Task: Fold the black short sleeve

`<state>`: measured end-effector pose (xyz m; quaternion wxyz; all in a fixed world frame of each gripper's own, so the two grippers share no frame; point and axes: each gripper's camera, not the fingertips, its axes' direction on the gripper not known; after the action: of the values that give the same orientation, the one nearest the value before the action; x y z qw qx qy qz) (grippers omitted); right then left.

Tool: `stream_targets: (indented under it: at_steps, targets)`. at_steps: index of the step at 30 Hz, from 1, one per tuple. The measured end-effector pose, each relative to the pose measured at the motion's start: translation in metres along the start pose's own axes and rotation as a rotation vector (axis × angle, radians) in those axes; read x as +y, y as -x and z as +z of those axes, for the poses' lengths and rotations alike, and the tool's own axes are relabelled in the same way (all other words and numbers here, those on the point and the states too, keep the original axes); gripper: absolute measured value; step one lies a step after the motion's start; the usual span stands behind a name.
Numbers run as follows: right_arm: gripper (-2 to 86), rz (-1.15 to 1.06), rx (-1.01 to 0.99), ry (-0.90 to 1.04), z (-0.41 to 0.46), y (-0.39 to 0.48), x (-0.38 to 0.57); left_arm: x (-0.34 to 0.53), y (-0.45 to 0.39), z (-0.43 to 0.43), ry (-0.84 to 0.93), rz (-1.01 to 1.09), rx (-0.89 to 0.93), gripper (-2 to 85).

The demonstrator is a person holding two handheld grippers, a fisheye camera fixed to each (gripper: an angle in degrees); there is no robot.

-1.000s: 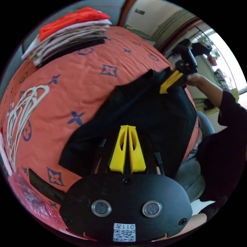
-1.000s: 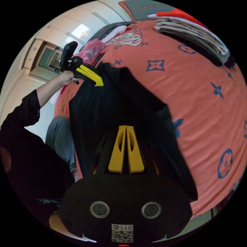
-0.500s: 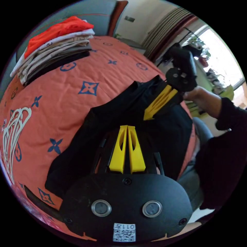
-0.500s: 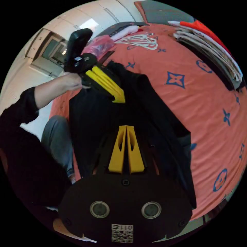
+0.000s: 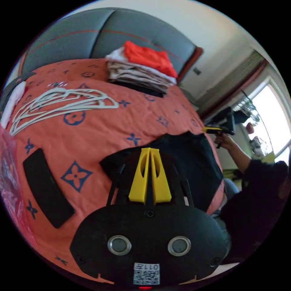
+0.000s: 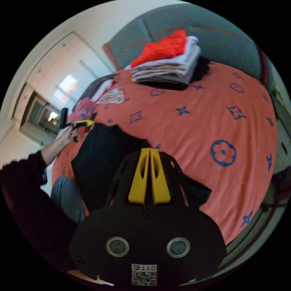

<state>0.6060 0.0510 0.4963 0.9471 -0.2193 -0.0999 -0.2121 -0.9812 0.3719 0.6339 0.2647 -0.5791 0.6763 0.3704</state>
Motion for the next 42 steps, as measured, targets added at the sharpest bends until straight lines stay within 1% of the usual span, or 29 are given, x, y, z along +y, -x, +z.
stream_targets:
  at_steps: [1, 3, 4, 5, 7, 8, 11, 12, 14, 16, 18, 19, 20, 21, 22, 23, 24, 26, 27, 28, 29, 31, 33, 34, 36, 37, 38, 40, 42]
  targets:
    - [0.1, -0.074, -0.025, 0.03, 0.01, 0.014, 0.014, 0.008, -0.008, 0.003, 0.024, 0.048, 0.04, 0.1]
    - [0.2, -0.062, 0.031, 0.087, 0.033, 0.017, 0.028, 0.014, -0.014, 0.013, 0.067, 0.023, -0.096, 0.0]
    - [0.3, 0.036, 0.104, 0.108, 0.047, 0.003, 0.034, 0.018, -0.009, 0.019, 0.079, -0.036, -0.248, -0.1]
    - [0.3, 0.113, 0.07, 0.098, 0.052, -0.015, 0.043, 0.02, 0.003, 0.023, 0.117, -0.111, -0.315, -0.1]
    - [0.2, 0.279, -0.064, 0.01, 0.046, -0.042, 0.063, 0.024, 0.021, 0.017, 0.116, -0.238, -0.209, -0.1]
    - [0.1, 0.399, -0.041, -0.075, 0.033, -0.052, 0.08, 0.028, 0.025, 0.004, 0.076, -0.307, -0.235, 0.0]
    - [0.0, 0.49, 0.06, -0.155, -0.001, -0.057, 0.125, 0.039, 0.016, -0.026, 0.057, -0.256, -0.286, 0.1]
    - [0.0, 0.477, 0.038, -0.17, -0.007, -0.053, 0.134, 0.041, 0.013, -0.029, 0.069, -0.23, -0.24, 0.1]
    - [0.0, 0.353, -0.082, -0.214, -0.018, -0.016, 0.168, 0.05, -0.012, -0.035, 0.078, -0.102, -0.003, 0.1]
    - [0.0, 0.247, -0.188, -0.162, -0.007, 0.023, 0.192, 0.061, -0.037, -0.03, 0.089, -0.043, 0.1, 0.0]
    - [0.0, 0.186, -0.256, -0.079, 0.016, 0.057, 0.217, 0.075, -0.052, -0.022, 0.099, -0.098, -0.01, 0.0]
    - [0.0, 0.187, -0.214, -0.018, 0.034, 0.073, 0.234, 0.085, -0.053, -0.018, 0.112, -0.152, -0.114, 0.0]
    - [0.2, 0.214, -0.09, 0.049, 0.049, 0.081, 0.252, 0.095, -0.048, -0.015, 0.144, -0.189, -0.165, -0.1]
    - [0.2, 0.229, -0.013, 0.074, 0.055, 0.082, 0.263, 0.1, -0.043, -0.017, 0.142, -0.212, -0.158, -0.1]
    - [0.3, 0.254, 0.026, 0.036, 0.054, 0.078, 0.284, 0.109, -0.034, -0.027, 0.102, -0.292, -0.116, -0.1]
    - [0.2, 0.381, -0.012, -0.025, 0.045, 0.067, 0.305, 0.116, -0.029, -0.041, 0.079, -0.363, -0.13, -0.1]
    - [0.2, 0.432, -0.01, -0.041, 0.039, 0.063, 0.314, 0.118, -0.031, -0.049, 0.066, -0.369, -0.147, -0.1]
    - [0.1, 0.532, 0.124, -0.071, 0.016, 0.07, 0.345, 0.122, -0.051, -0.078, 0.072, -0.34, -0.281, 0.0]
    - [0.1, 0.534, 0.143, -0.071, 0.012, 0.075, 0.351, 0.123, -0.058, -0.083, 0.075, -0.311, -0.266, 0.0]
    - [0.1, 0.507, 0.108, -0.068, 0.006, 0.087, 0.362, 0.123, -0.076, -0.089, 0.08, -0.234, -0.17, 0.0]
    - [0.1, 0.462, 0.012, -0.078, 0.006, 0.1, 0.372, 0.124, -0.096, -0.09, 0.094, -0.153, -0.043, 0.1]
    - [0.1, 0.395, -0.089, -0.075, 0.013, 0.12, 0.384, 0.128, -0.122, -0.085, 0.135, -0.097, 0.067, 0.1]
    - [0.2, 0.359, -0.053, -0.025, 0.03, 0.133, 0.394, 0.134, -0.135, -0.078, 0.206, -0.155, -0.046, 0.0]
    - [0.3, 0.372, 0.024, 0.046, 0.045, 0.133, 0.403, 0.14, -0.137, -0.073, 0.287, -0.213, -0.182, 0.0]
    - [0.3, 0.433, 0.002, 0.038, 0.051, 0.125, 0.421, 0.15, -0.136, -0.082, 0.235, -0.28, -0.147, 0.0]
    - [0.3, 0.511, -0.013, 0.021, 0.046, 0.123, 0.43, 0.155, -0.133, -0.092, 0.213, -0.402, -0.102, 0.0]
    - [0.3, 0.503, 0.065, 0.006, 0.038, 0.133, 0.436, 0.154, -0.136, -0.105, 0.201, -0.465, -0.096, -0.1]
    - [0.2, 0.491, 0.204, -0.022, 0.026, 0.151, 0.443, 0.146, -0.154, -0.122, 0.197, -0.447, -0.154, 0.0]
    - [0.3, 0.44, 0.227, -0.052, 0.02, 0.166, 0.448, 0.132, -0.176, -0.134, 0.185, -0.389, -0.139, 0.0]
